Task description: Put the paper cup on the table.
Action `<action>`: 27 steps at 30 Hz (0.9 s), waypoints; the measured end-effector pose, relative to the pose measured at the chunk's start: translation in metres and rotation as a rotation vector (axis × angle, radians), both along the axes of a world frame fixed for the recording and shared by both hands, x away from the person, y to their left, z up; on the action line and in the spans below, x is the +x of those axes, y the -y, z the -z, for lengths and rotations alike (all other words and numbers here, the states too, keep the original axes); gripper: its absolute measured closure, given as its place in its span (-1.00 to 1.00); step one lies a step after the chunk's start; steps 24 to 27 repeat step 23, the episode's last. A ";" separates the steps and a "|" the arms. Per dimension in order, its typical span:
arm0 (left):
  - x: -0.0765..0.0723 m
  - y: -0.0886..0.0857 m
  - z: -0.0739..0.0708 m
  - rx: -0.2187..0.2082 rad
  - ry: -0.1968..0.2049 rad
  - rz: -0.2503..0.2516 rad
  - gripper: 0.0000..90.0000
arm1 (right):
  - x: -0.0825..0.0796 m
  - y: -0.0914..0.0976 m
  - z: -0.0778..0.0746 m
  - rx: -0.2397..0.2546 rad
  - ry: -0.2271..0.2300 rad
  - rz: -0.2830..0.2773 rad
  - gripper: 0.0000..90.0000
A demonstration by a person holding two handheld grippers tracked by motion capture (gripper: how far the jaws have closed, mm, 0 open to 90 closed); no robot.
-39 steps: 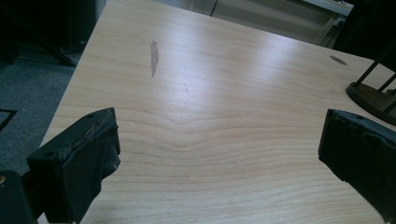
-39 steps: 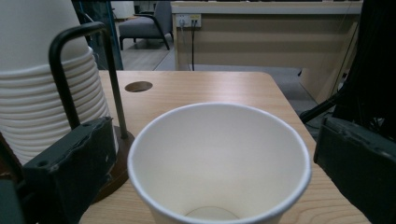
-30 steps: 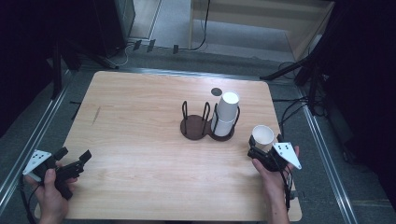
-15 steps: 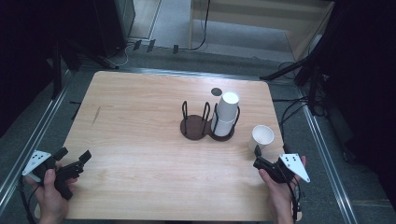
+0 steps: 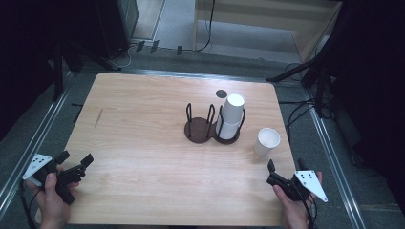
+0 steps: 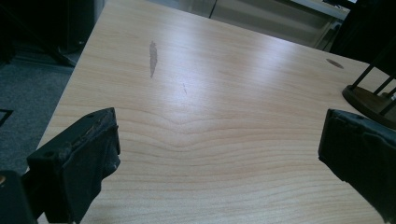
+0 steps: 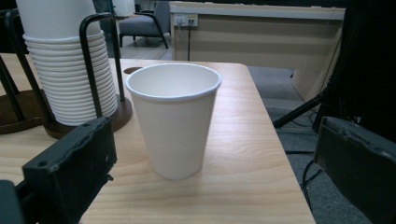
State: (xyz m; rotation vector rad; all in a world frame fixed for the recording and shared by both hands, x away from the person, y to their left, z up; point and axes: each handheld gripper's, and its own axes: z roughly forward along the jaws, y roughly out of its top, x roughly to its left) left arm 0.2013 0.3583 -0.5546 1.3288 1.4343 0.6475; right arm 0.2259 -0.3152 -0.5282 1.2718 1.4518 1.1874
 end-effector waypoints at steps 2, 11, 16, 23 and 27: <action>0.000 0.000 0.000 0.000 0.001 0.002 -1.00 | -0.004 0.005 0.001 0.018 -0.004 0.005 -1.00; 0.000 0.000 0.000 -0.001 0.000 0.001 -1.00 | -0.018 0.022 0.010 0.017 -0.040 0.016 -1.00; 0.000 0.001 0.000 -0.001 -0.001 -0.001 -1.00 | -0.023 0.028 0.016 0.005 -0.065 0.021 -1.00; 0.000 0.000 0.000 -0.005 -0.007 0.000 -1.00 | -0.022 0.028 0.018 0.008 -0.075 0.025 -1.00; 0.000 0.000 0.000 -0.005 -0.007 0.000 -1.00 | -0.022 0.028 0.018 0.008 -0.075 0.025 -1.00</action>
